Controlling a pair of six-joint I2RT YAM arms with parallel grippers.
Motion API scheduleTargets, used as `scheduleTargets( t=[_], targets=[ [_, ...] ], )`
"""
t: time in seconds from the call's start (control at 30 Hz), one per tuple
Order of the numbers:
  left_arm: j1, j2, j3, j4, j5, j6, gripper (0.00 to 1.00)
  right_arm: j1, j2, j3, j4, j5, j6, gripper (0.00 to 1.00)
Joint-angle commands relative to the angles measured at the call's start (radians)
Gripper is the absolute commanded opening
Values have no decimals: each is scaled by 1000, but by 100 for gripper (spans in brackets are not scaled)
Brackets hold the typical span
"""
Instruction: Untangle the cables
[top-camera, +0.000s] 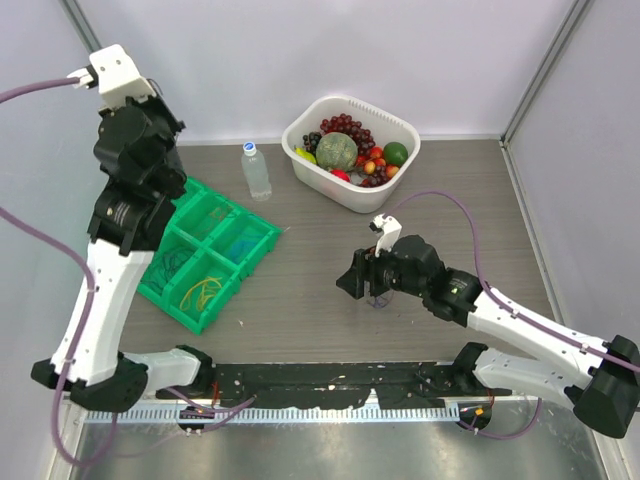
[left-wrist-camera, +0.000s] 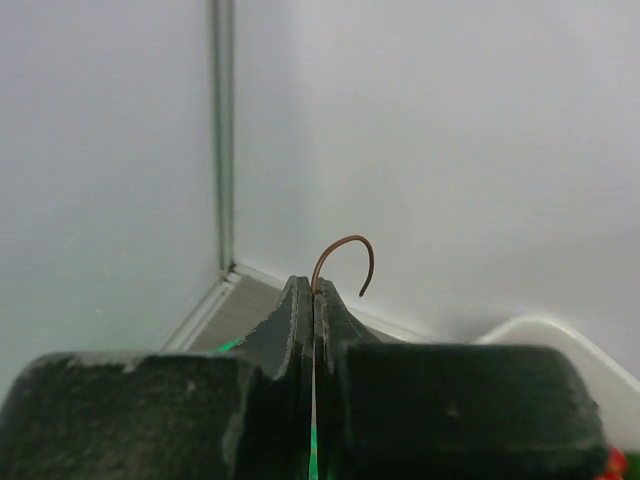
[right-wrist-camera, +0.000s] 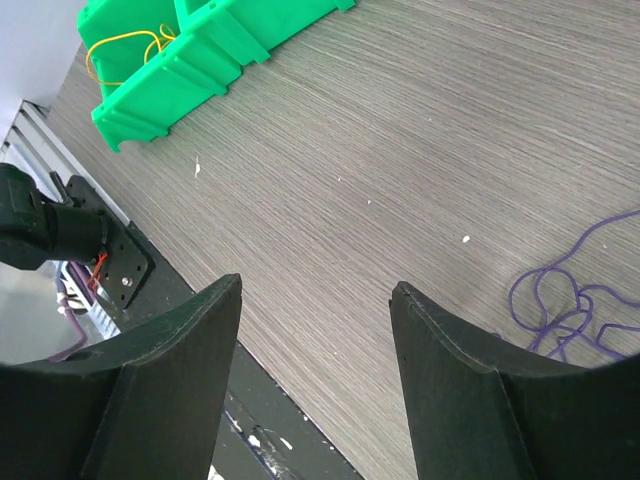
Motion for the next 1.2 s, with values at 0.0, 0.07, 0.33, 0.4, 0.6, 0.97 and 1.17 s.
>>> scheduleTargets(
  t=[0.0, 0.07, 0.33, 0.4, 0.6, 0.97, 1.17],
  targets=[
    [188, 62, 35, 97, 67, -95, 0, -5, 5, 79, -34, -4, -65, 66],
    [236, 96, 53, 109, 100, -126, 0, -5, 2, 81, -51, 11, -81, 66],
    [441, 216, 125, 74, 281, -339, 0, -17, 2, 43, -33, 40, -92, 66],
    [481, 229, 106, 54, 323, -405, 0, -23, 17, 47, -25, 48, -93, 66],
    [698, 208, -78, 50, 481, -633, 0, -40, 42, 58, -22, 54, -111, 66],
    [775, 202, -143, 70, 610, -686, 0, -106, 65, 56, -13, 2, -101, 66],
    [776, 245, 21, 69, 653, -687, 0, -129, 62, 44, -4, -27, -92, 66]
  ],
)
